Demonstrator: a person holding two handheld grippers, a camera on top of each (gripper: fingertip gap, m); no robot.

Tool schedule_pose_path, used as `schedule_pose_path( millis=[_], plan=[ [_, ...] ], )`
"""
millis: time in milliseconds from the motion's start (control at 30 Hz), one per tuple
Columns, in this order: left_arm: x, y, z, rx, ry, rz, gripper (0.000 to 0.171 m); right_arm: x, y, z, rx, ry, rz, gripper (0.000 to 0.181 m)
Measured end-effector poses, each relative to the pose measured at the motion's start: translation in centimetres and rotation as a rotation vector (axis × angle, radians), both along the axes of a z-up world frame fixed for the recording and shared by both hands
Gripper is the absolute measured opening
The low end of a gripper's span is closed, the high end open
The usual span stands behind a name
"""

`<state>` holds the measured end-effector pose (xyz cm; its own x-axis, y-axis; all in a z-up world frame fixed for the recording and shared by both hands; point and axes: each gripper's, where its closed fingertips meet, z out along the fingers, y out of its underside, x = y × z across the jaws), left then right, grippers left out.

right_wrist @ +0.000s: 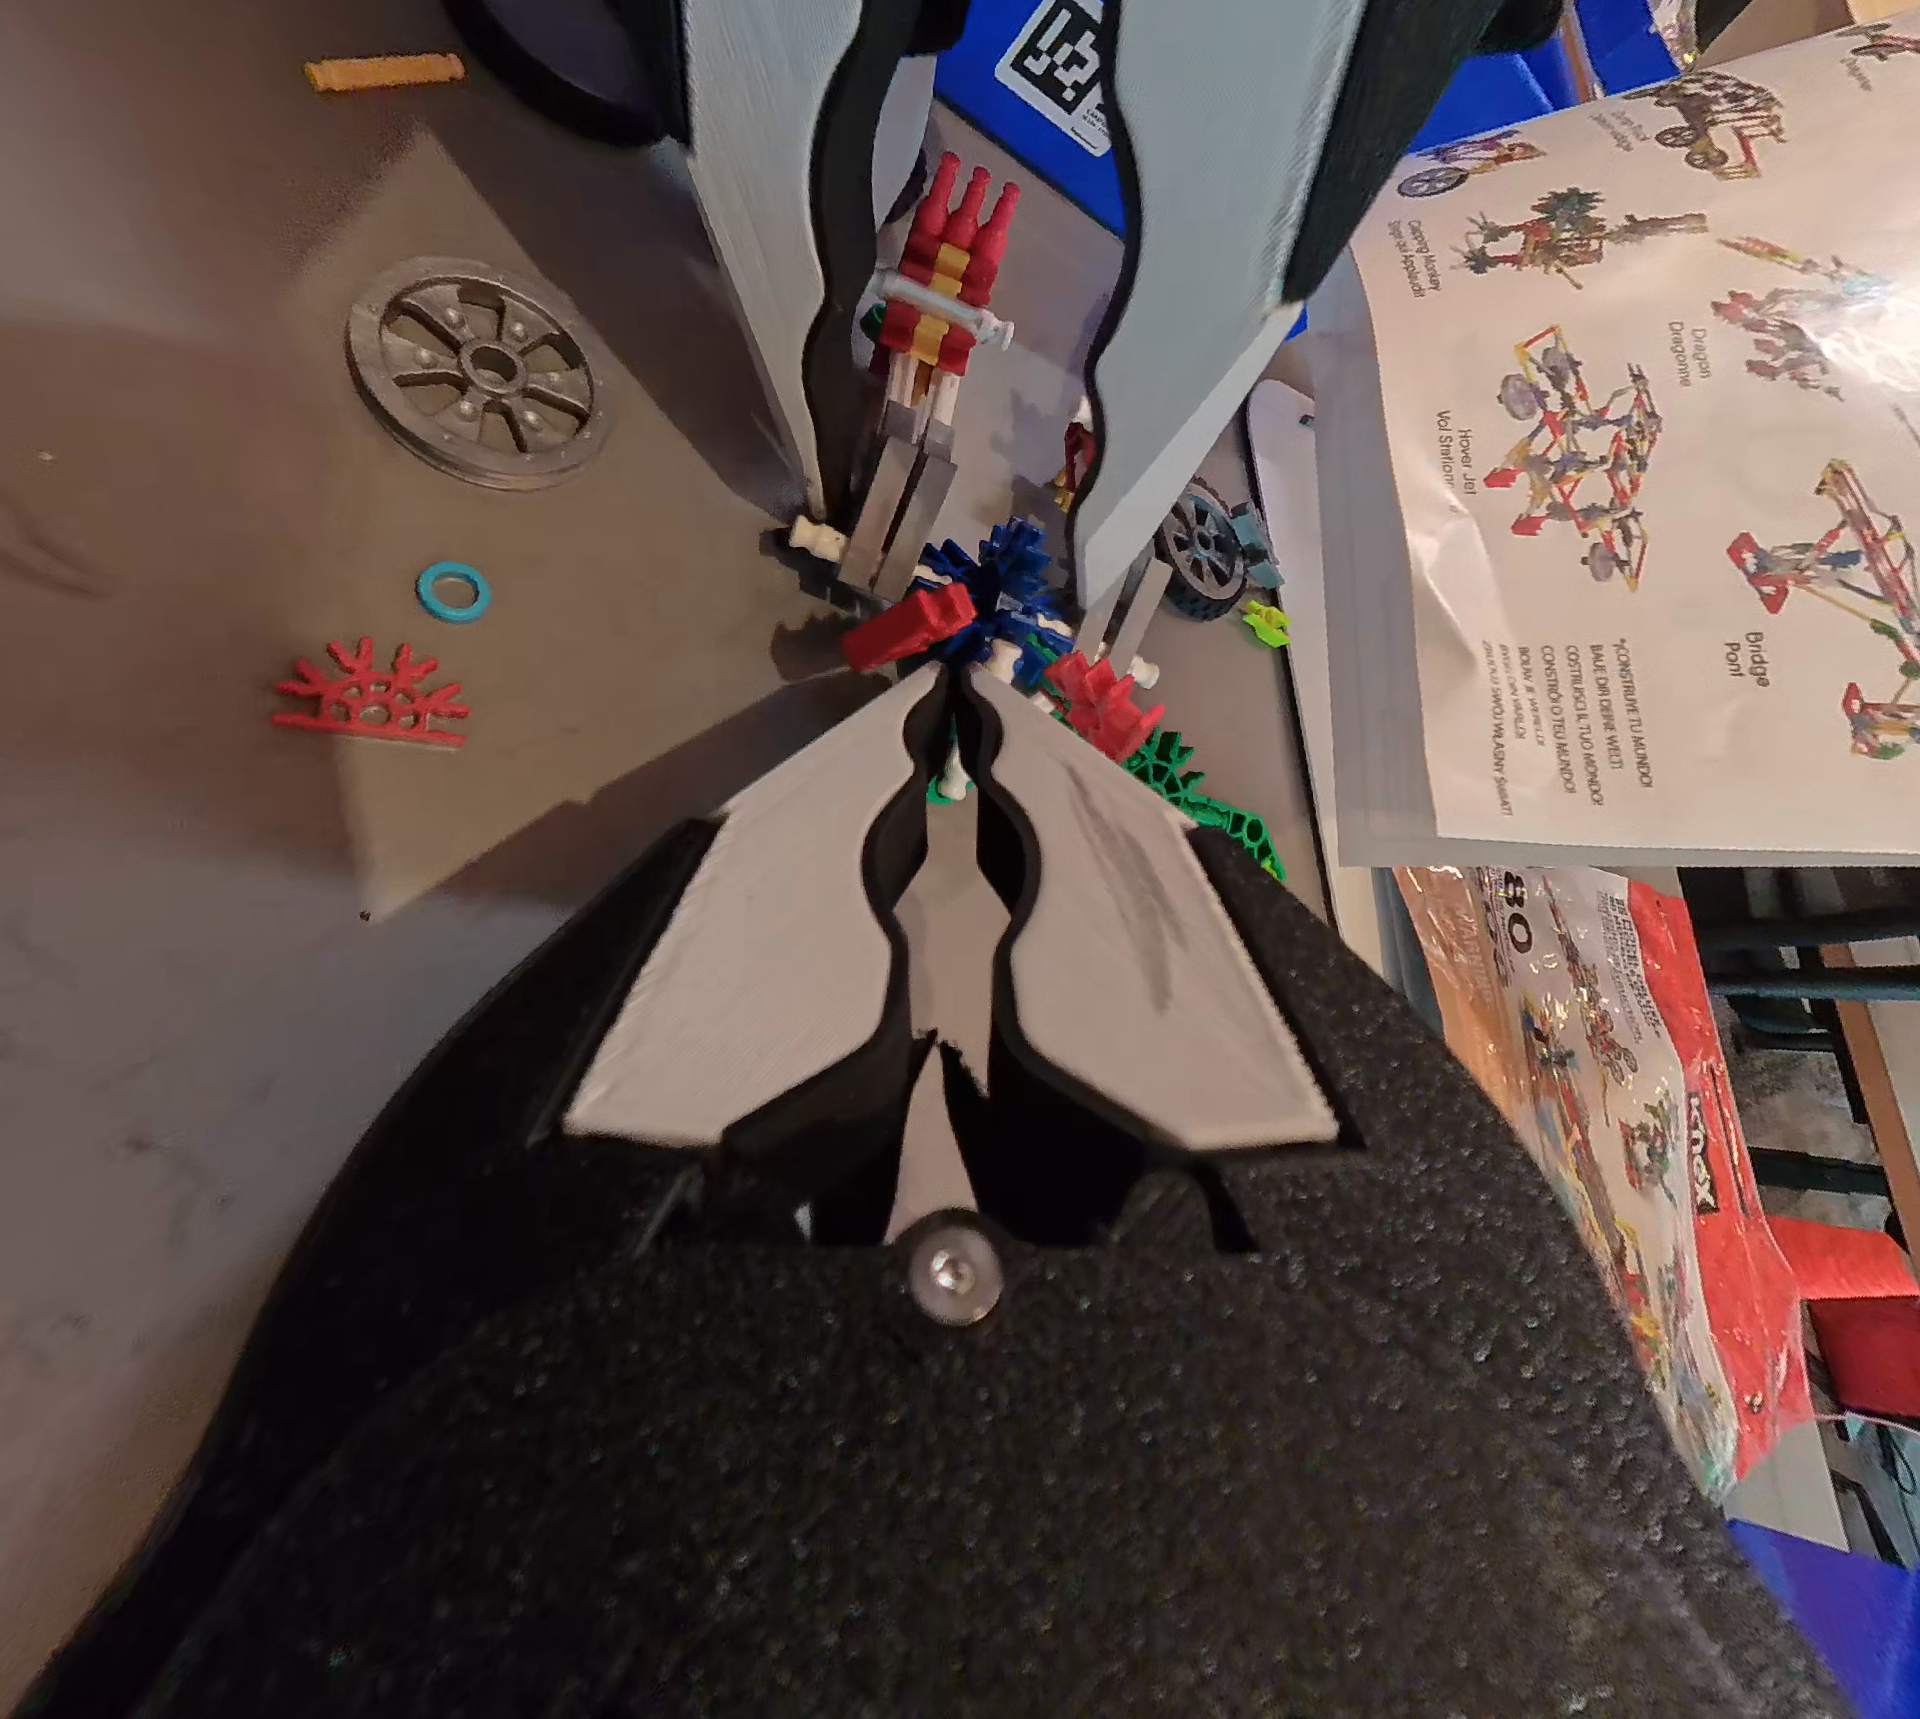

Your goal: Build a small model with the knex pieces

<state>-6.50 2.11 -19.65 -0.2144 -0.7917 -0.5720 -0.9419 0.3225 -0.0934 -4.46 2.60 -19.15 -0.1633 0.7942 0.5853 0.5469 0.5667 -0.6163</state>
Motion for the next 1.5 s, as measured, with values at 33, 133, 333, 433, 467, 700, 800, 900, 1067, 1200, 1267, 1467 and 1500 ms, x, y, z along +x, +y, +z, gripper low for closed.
schedule_pose_path(
  millis=[33, 133, 333, 433, 467, 700, 800, 900, 1067, 1200, 1267, 1467, 1500],
  plan=[
    [-0.16, 0.04, -0.27, -0.011, 0.010, 0.004, 0.048, -0.06, 0.04, 0.07, 0.003, 0.003, -0.001, 0.000],
    [-0.27, 0.26, -0.66, -0.011, 0.019, 0.000, 0.048, -0.11, 0.10, 0.26, 0.008, 0.012, -0.002, 0.000],
    [-0.23, 0.28, -0.71, -0.022, 0.016, 0.000, 0.048, 0.07, 0.52, 0.51, -0.002, 0.032, -0.014, 0.002],
    [-0.21, 0.28, -0.72, -0.021, 0.019, -0.003, 0.048, 0.08, 0.67, 0.40, 0.000, 0.033, -0.017, 0.003],
    [-0.20, 0.27, -0.72, -0.020, 0.020, -0.004, 0.048, 0.07, 0.63, 0.25, -0.003, 0.030, -0.013, 0.003],
    [-0.18, 0.25, -0.75, -0.017, 0.019, -0.006, 0.048, -0.10, 0.56, 0.01, -0.015, 0.045, -0.002, 0.006],
    [-0.19, 0.22, -0.75, -0.018, 0.017, -0.006, 0.047, -0.18, 0.57, 0.01, 0.002, 0.051, -0.001, 0.006],
    [-0.18, 0.22, -0.77, -0.021, 0.014, -0.007, 0.046, -0.30, 0.62, 0.11, 0.042, 0.055, -0.001, 0.006],
    [-0.16, 0.19, -0.79, -0.025, 0.011, -0.011, 0.046, -0.63, 0.55, 0.25, 0.090, 0.065, 0.002, 0.007],
    [-0.16, 0.17, -0.80, -0.026, 0.003, -0.010, 0.045, -0.68, 0.68, 0.08, 0.110, 0.056, -0.001, 0.009],
    [-0.15, 0.15, -0.80, -0.024, 0.003, -0.012, 0.045, -0.73, 0.70, -0.03, 0.110, 0.056, -0.003, 0.010],
    [-0.17, 0.14, -0.80, -0.023, -0.003, -0.011, 0.044, -0.74, 0.70, 0.01, 0.112, 0.061, -0.005, 0.010],
    [-0.16, 0.14, -0.81, -0.023, -0.003, -0.011, 0.045, -0.74, 0.73, 0.01, 0.112, 0.062, -0.007, 0.009]
  ],
)
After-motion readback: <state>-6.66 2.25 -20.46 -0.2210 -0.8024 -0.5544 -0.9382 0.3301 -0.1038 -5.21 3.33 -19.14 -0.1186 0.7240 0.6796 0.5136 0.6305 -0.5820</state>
